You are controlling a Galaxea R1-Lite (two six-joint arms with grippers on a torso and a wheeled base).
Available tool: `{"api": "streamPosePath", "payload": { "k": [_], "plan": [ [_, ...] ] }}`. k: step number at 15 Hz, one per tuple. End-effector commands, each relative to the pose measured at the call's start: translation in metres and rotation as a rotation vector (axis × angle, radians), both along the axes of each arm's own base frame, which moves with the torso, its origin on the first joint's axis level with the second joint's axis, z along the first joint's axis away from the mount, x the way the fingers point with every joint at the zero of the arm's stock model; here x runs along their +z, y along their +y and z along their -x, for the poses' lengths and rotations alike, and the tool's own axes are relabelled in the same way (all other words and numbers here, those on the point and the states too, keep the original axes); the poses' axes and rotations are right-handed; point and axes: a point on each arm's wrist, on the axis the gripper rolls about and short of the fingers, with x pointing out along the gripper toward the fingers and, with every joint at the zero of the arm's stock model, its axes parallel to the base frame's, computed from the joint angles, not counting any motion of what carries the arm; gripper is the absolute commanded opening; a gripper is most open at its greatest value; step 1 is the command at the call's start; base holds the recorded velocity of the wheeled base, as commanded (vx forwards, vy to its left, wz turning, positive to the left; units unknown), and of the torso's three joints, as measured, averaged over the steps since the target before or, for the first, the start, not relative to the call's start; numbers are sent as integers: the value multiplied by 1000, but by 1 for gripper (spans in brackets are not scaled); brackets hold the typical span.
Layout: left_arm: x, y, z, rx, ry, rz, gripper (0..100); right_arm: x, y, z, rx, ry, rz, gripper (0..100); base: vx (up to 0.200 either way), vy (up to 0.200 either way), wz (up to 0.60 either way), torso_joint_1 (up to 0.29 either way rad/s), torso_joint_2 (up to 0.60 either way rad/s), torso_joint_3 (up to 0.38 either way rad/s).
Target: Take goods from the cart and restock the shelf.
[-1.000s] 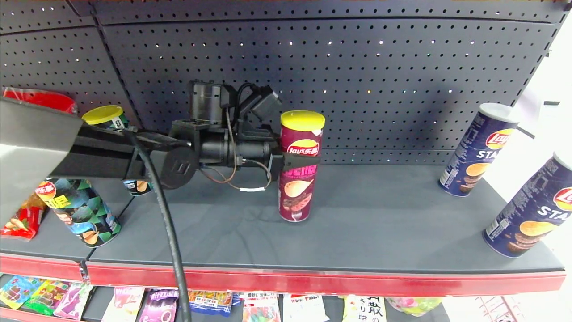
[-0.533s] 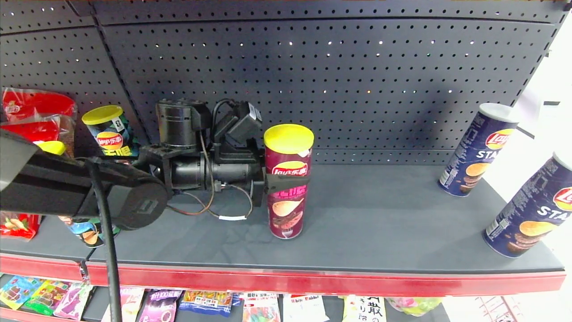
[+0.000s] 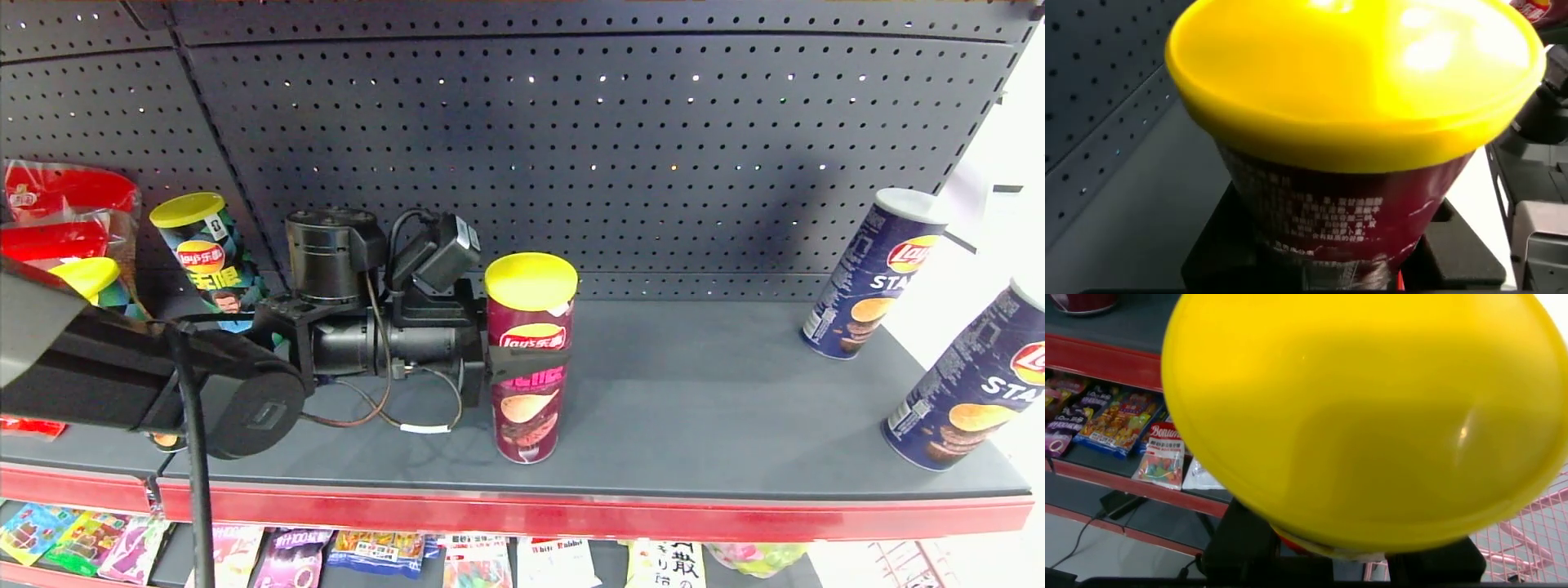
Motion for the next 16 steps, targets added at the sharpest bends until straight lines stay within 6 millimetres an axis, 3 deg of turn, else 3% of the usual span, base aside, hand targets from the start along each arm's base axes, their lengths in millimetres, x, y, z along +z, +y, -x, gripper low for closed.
{"api": "streamPosePath", "payload": {
  "k": [1, 4, 7, 16],
  "plan": [
    [-6, -6, -2, -11, 5, 1, 0, 0, 0, 0, 1, 0, 1, 0, 0, 0, 0, 0, 0, 0],
    [-8, -10, -2, -18, 4, 22, 0, 0, 0, 0, 1, 2, 1, 0, 0, 0, 0, 0, 0, 0],
    [-4, -13, 10, -34, 32, 33, 0, 0, 0, 0, 1, 2, 1, 0, 0, 0, 0, 0, 0, 0],
    [-12, -11, 9, -19, 39, 23, 0, 0, 0, 0, 1, 2, 1, 0, 0, 0, 0, 0, 0, 0]
  ]
}}
